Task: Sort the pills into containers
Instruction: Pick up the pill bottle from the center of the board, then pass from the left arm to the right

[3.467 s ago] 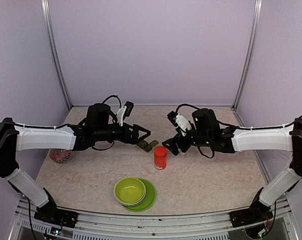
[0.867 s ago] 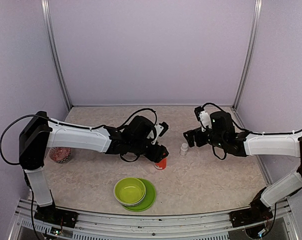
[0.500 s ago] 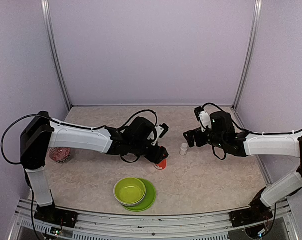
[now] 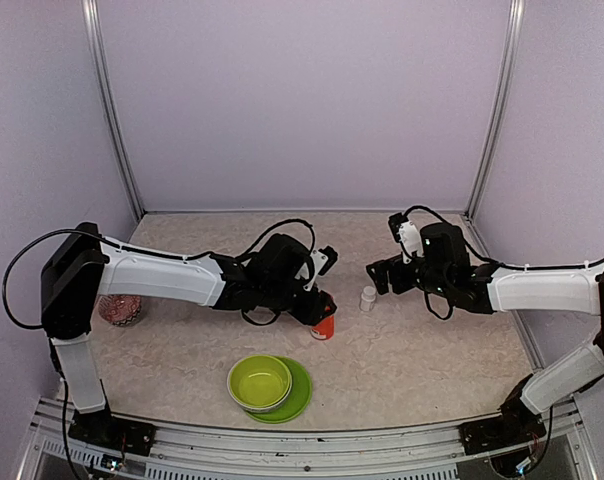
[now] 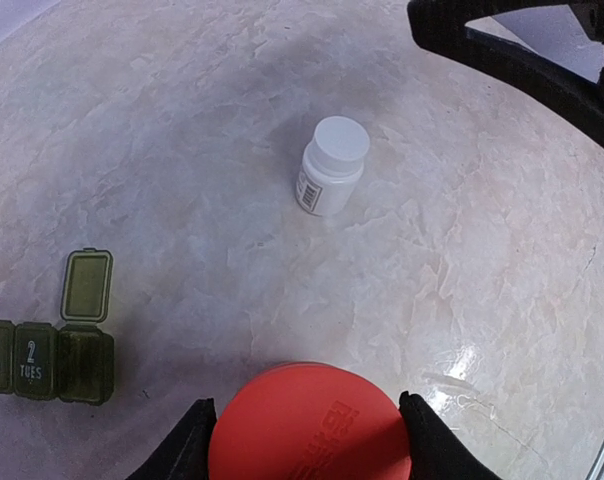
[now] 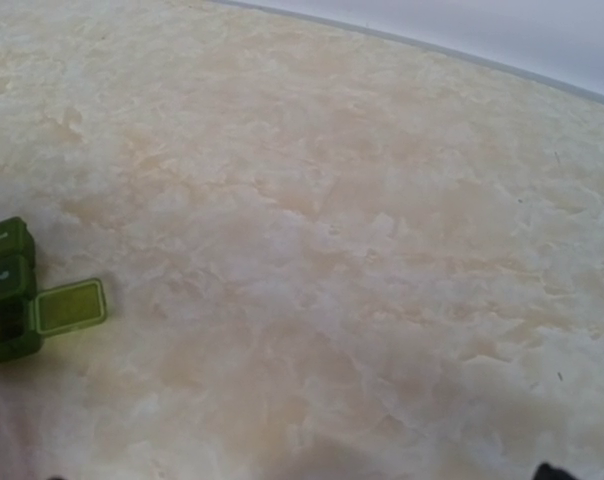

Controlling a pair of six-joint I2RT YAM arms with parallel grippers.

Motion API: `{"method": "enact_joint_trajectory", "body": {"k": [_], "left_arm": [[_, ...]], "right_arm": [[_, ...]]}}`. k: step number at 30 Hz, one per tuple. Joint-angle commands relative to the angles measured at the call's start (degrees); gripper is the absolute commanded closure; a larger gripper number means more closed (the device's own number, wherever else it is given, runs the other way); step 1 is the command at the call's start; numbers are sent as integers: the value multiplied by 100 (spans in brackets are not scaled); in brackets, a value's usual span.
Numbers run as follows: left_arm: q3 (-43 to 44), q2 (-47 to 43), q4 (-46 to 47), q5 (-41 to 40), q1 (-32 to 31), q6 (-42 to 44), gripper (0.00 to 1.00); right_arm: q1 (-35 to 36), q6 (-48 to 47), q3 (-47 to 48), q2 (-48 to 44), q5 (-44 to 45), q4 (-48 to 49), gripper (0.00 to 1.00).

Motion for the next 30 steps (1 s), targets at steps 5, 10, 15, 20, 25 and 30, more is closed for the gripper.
{"method": "enact_joint_trajectory", "body": {"k": [5, 10, 15, 20, 25, 30], "left_arm": [[-234, -426, 174, 1, 22, 96, 70], [-787, -1027, 576, 249, 201, 150, 70], [-1338, -1618, 1124, 792, 413, 180, 71], [-1651, -2023, 1463, 1289, 515, 273, 72], [-1981, -2424, 2008, 1806, 551, 280, 73], [-2372, -2792, 2717, 2260, 556, 209, 74]], "right_arm": [[-61, -108, -70, 32, -475, 233, 0], [-61, -251, -165, -50, -1223, 508, 1], [-61, -436, -306, -94, -2146, 928, 0], [-61, -561, -442, -101, -3391, 1375, 0], [-61, -423, -522, -61, -4842, 1919, 1], [-61, -242, -600, -32, -5635, 2383, 2]]}}
